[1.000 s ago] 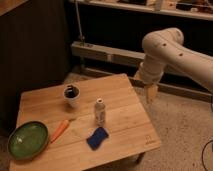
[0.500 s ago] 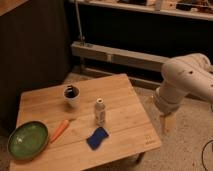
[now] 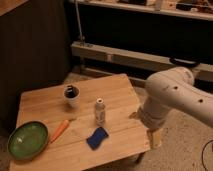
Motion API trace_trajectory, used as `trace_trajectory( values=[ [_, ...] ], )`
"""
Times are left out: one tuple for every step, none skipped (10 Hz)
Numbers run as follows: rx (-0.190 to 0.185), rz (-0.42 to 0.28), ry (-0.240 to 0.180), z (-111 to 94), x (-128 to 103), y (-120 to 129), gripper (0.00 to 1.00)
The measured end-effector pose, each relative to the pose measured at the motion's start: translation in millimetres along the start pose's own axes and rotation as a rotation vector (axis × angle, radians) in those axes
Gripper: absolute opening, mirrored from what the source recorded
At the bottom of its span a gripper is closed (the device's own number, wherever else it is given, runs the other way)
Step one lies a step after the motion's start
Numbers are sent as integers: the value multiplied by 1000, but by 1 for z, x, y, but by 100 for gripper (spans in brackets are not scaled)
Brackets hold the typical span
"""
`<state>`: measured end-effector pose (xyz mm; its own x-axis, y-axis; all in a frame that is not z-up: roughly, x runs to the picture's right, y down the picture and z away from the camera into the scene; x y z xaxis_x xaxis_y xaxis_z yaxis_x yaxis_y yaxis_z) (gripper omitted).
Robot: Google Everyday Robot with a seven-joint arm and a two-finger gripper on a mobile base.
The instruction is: Move the arm in a circular motion
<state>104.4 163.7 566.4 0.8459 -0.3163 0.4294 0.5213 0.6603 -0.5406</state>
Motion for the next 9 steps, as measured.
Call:
trace_trajectory(
  values=[
    [-5,-44,-10,4,-21,-13,80],
    [-10,-82,-18,7,-40,-24,80],
    [-15,-143,-28,12,-69,-44,80],
    [-17,-192,-36,16,-91,-62,80],
    [-20,-235,-41,18,-110,-78,80],
    [-23,-277,-43,21,-128,-95,80],
    [-26,-315,-42,23,-145,-113,80],
    [-25,-353,-31,26,-161,-136,80],
    [-25,-374,-19,27,-173,-155,80]
  ],
)
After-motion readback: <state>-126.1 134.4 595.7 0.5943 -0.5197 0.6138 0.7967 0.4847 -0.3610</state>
